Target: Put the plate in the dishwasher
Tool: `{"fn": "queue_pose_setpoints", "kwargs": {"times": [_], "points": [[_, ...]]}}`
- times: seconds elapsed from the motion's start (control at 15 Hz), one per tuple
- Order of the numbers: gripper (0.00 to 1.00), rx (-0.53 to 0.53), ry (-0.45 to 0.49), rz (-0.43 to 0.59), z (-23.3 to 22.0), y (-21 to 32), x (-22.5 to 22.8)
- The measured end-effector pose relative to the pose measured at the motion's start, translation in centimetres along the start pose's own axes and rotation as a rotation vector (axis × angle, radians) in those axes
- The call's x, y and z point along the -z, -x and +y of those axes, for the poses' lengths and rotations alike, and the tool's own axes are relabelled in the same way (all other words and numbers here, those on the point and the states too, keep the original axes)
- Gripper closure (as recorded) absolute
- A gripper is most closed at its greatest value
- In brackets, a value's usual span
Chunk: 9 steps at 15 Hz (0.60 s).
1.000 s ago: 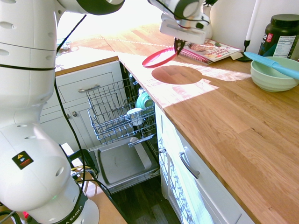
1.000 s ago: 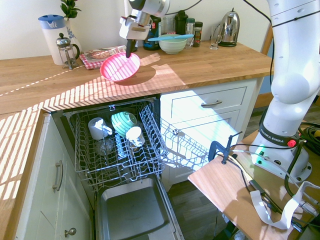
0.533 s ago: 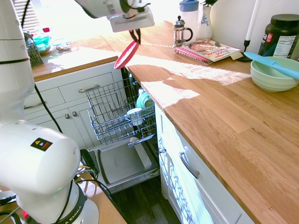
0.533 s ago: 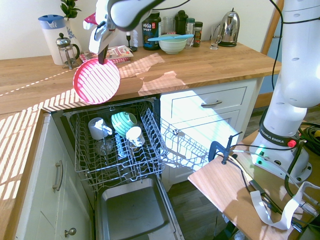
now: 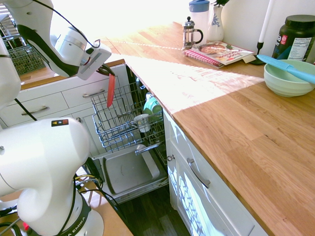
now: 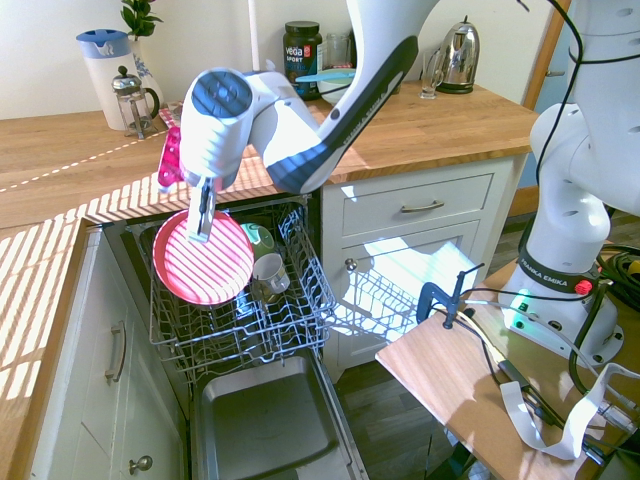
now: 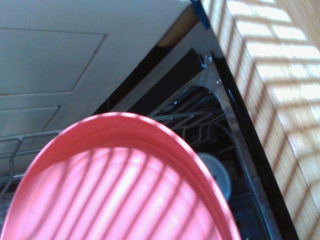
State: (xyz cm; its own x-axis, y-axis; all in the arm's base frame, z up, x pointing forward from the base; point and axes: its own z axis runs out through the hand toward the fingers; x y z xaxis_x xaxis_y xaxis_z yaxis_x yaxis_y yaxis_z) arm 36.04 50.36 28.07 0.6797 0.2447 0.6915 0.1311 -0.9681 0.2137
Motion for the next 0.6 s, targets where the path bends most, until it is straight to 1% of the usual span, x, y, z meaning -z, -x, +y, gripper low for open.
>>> {"fn": "queue_pose_setpoints", "kwargs": {"times": [0.13, 0.27, 0.33, 0.4, 0.6], "points": [[1.00, 0.040, 0.106, 0.091, -1.1, 0.3, -2.8], [1.00, 0.072, 0.223, 0.177, -1.1, 0.4, -4.9], [1.00, 0.085, 0.281, 0.211, -1.1, 0.5, -5.4], [1.00, 0.093, 0.316, 0.223, -1.4, 0.9, -5.4], [1.00, 0.110, 0.306, 0.196, -3.2, 3.0, -6.3]]}}
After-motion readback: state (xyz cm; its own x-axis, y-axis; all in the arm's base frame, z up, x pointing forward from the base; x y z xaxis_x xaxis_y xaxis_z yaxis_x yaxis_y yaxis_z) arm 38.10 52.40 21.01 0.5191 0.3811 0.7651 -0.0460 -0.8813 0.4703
